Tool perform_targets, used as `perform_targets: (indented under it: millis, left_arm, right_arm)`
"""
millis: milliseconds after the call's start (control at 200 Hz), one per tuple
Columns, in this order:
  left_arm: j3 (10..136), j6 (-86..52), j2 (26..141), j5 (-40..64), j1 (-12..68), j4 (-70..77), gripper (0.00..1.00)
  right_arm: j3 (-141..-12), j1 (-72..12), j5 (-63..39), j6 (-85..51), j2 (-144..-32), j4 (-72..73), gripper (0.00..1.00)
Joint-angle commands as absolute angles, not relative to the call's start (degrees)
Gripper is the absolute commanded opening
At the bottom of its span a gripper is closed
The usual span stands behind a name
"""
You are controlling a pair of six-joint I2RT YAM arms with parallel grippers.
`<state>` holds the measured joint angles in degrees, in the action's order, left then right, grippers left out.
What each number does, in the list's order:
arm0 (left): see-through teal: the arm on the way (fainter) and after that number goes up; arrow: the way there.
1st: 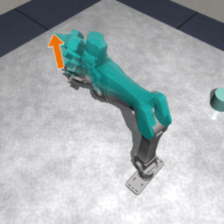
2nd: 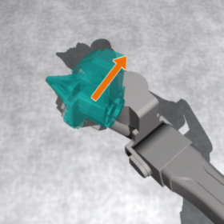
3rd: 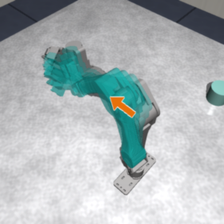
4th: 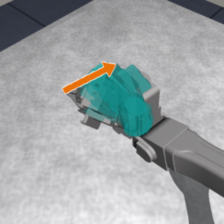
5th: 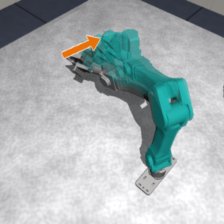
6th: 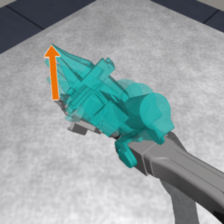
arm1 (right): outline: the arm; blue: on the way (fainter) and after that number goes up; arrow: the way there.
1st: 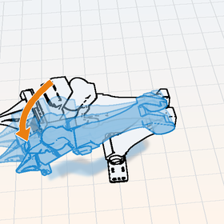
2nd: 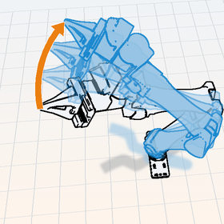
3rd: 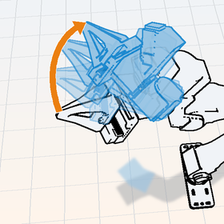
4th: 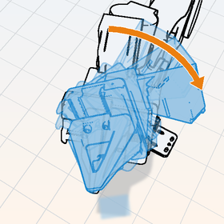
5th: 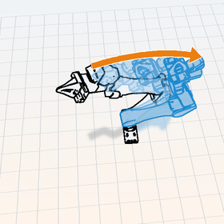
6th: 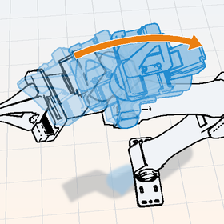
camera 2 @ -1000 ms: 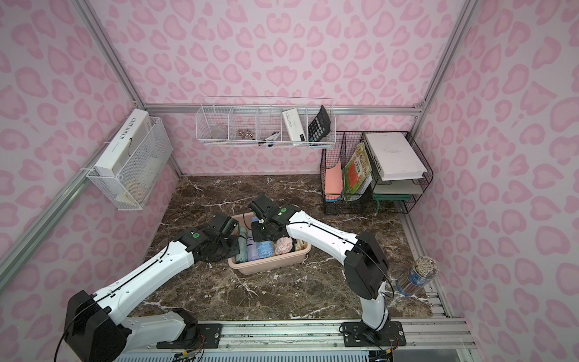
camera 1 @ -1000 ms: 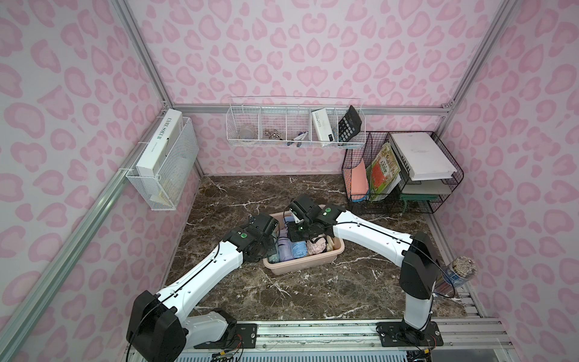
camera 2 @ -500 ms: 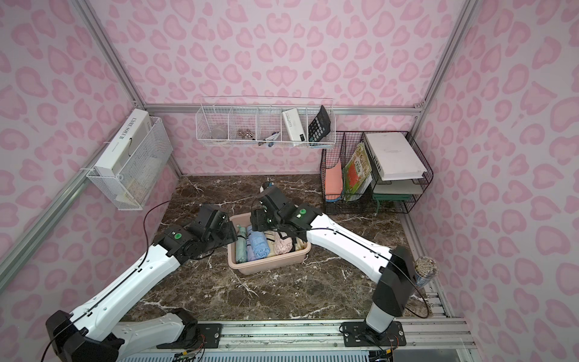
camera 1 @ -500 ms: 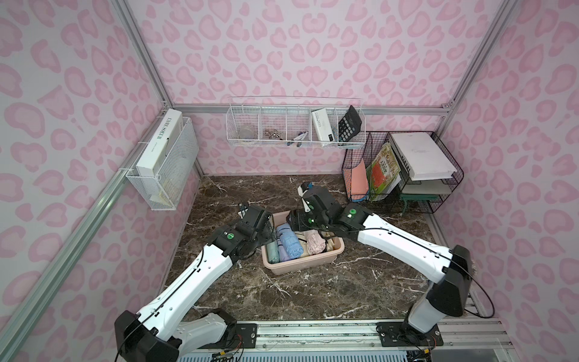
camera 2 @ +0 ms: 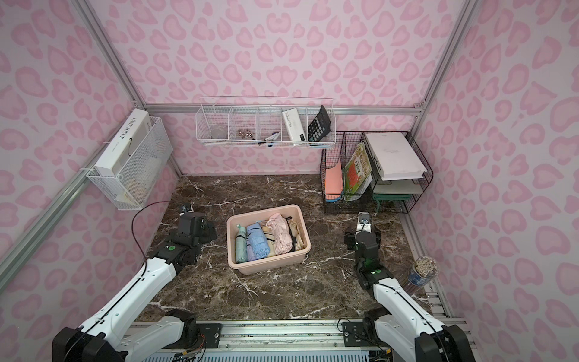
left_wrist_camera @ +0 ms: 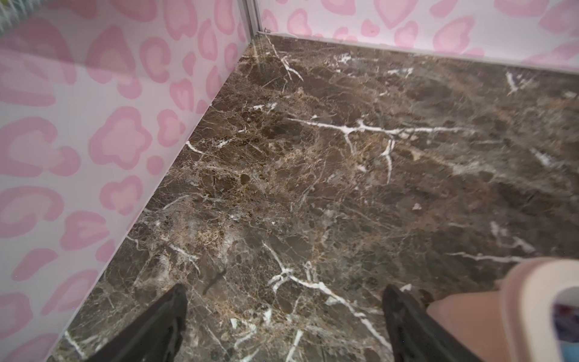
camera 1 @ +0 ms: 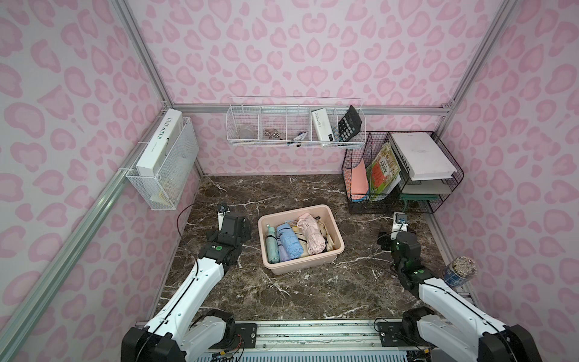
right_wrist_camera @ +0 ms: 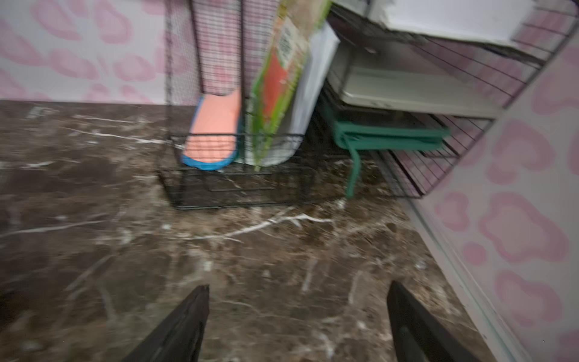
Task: Put the umbrella into the storage box
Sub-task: Reset both arms
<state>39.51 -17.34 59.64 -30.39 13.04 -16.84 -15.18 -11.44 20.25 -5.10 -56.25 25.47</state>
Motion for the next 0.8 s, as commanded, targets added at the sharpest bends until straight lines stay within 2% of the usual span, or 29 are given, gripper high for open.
perform_targets:
  millis: [0,165,230,325,390,475,645,715,765,795]
  left_arm:
    - [33.98,-6.84,59.04,-26.43,10.65,-1.47,0.98]
    - [24.87,-3.83,59.80,-20.18,7.50,15.00,0.98]
    - [22.34,-2.66,61.14,-18.12,6.97,20.68,0.98]
    - [22.01,-2.50,64.74,-15.39,6.77,23.69,0.98]
    - [20.90,-2.22,67.78,-14.64,6.73,29.00,0.98]
    - [21.27,-1.72,72.86,-13.00,6.77,34.83,0.98]
    - [25.32,5.29,81.53,-6.35,6.77,37.95,0.98]
    - [26.23,5.94,86.67,-5.47,6.31,41.40,0.98]
    - [26.14,2.56,89.09,-3.23,3.16,43.72,0.98]
    - [25.17,2.87,90.20,-3.06,2.66,47.27,0.98]
  right_arm:
    - [-12.67,-2.91,9.41,-1.37,-61.22,43.11,0.83]
    - [-10.72,2.28,2.40,-0.71,-75.24,60.73,0.83]
    - [-15.76,2.31,-0.90,0.90,-78.02,55.13,0.82]
    - [-17.79,3.22,-6.39,-0.79,-83.42,59.85,0.79]
    - [-19.36,3.43,-8.75,-1.53,-83.88,57.79,0.78]
    - [-16.49,3.36,-12.03,-0.53,-86.90,66.88,0.78]
    - [-10.44,2.82,-12.45,0.10,-90.57,82.05,0.85]
    - [-12.57,2.61,-10.10,0.03,-88.67,74.44,0.87]
    - [-12.66,2.64,-9.69,0.00,-88.63,73.84,0.97]
    - [-11.96,2.59,-9.60,0.00,-89.10,76.06,0.98]
